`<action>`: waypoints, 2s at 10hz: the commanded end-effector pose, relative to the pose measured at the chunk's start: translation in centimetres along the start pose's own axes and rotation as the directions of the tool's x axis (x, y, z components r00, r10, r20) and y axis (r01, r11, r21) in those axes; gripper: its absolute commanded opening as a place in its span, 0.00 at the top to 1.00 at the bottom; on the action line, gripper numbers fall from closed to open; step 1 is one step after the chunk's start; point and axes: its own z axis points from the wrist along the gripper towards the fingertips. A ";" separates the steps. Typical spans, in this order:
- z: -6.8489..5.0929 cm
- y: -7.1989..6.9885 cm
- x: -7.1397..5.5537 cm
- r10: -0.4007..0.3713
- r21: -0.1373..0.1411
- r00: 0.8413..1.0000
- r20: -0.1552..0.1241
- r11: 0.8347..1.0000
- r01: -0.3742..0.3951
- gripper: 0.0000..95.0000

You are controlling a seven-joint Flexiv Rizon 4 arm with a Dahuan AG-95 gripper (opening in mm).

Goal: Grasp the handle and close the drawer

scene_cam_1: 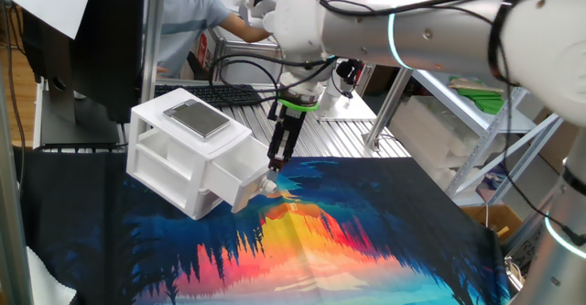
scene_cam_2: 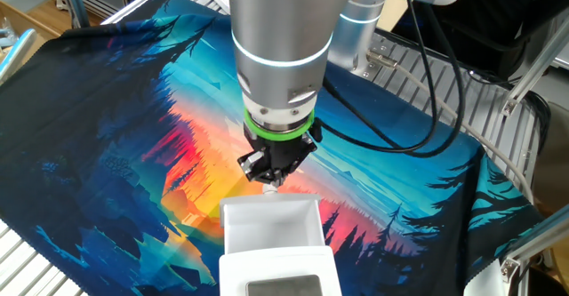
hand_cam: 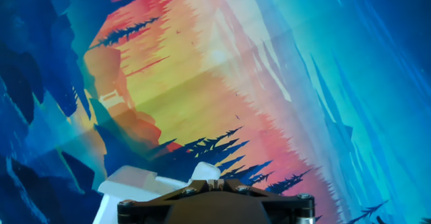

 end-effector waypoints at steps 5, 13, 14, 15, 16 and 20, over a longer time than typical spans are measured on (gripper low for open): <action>0.0 0.3 0.3 0.020 0.046 0.995 0.097 0.999 -0.025 1.00; -0.2 0.0 0.6 0.142 -0.058 0.981 -0.135 0.987 -0.151 1.00; -0.3 0.0 0.6 0.138 -0.057 0.980 -0.140 0.988 -0.147 1.00; -0.3 0.0 0.6 0.132 -0.054 0.981 -0.142 0.989 -0.141 1.00; -0.3 0.0 0.6 0.130 -0.054 0.981 -0.142 0.989 -0.138 1.00; -0.3 0.1 0.6 0.167 -0.073 0.978 -0.125 0.982 -0.177 1.00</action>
